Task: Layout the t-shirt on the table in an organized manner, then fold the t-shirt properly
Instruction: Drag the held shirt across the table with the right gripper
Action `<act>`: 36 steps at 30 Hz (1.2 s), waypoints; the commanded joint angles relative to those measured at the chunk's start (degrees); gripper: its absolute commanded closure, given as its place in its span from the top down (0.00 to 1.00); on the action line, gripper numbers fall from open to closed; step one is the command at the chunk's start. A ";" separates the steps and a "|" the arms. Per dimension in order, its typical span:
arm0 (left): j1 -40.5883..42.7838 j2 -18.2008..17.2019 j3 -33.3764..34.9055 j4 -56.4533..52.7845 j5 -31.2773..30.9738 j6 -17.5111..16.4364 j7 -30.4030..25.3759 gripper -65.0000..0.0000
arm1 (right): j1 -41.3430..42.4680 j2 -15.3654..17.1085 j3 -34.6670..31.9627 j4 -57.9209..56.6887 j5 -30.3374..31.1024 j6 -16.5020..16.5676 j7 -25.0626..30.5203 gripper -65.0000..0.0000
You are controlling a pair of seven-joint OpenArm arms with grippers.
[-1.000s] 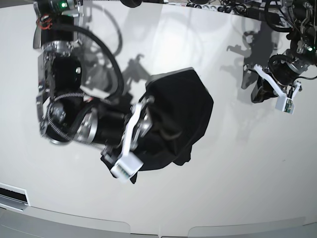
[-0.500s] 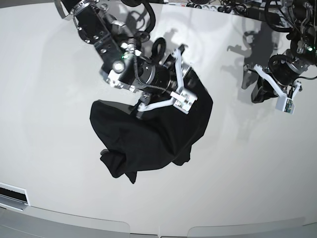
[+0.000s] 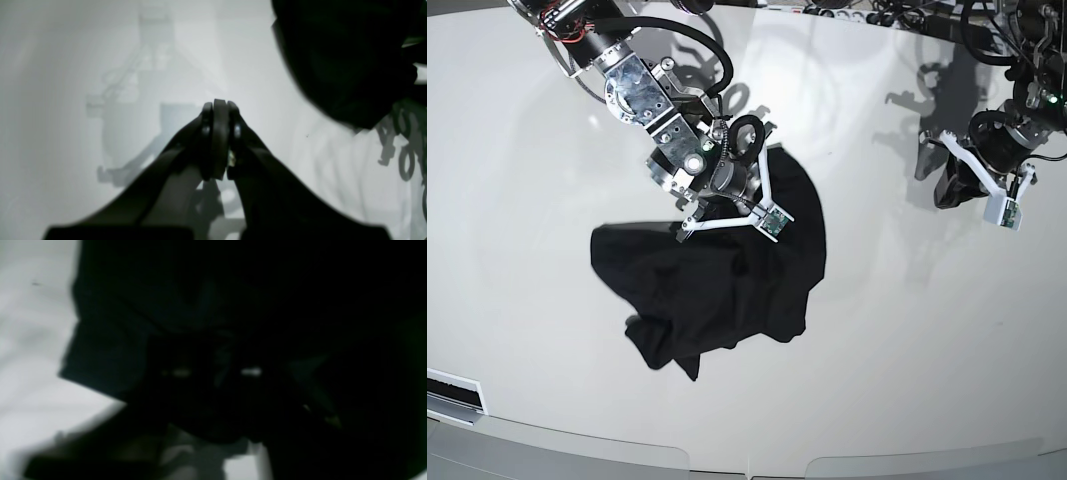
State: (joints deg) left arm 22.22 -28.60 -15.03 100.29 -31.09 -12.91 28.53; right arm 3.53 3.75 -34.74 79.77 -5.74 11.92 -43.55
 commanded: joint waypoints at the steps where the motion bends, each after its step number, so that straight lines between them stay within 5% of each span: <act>1: -0.15 -0.92 -0.42 0.83 -0.50 -0.22 -1.05 0.00 | 1.68 -0.09 0.28 1.40 -1.86 0.13 -2.36 0.00; 16: 0.22 -0.94 -0.42 0.83 -0.44 -0.24 0.81 0.00 | 1.62 4.42 0.31 40.63 -1.60 3.65 -10.49 0.00; 18: 0.33 -0.94 -0.42 0.83 0.87 -0.24 1.53 0.00 | 0.07 4.72 0.28 42.38 -0.52 4.50 -10.56 0.00; 27: 0.33 -0.92 -0.42 0.83 2.10 -0.24 1.31 0.00 | -7.06 5.60 0.35 48.11 13.31 18.91 -13.38 0.00; 32: 0.28 -0.92 -0.42 0.83 2.08 -0.50 0.74 0.00 | -9.90 7.91 1.27 49.24 12.98 18.69 -15.08 0.00; 35: 0.28 -0.87 -0.31 0.83 2.03 -4.07 -1.75 0.00 | -11.89 8.85 4.70 49.24 13.09 18.73 -15.04 0.00; 36: 0.20 -0.79 -0.15 0.83 1.88 -5.66 -2.25 0.09 | -12.48 8.83 6.10 49.24 13.38 18.73 -14.93 0.00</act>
State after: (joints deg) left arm 22.83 -28.60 -14.96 100.29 -28.53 -18.72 27.70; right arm -9.61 12.78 -28.67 127.76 7.40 31.07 -59.88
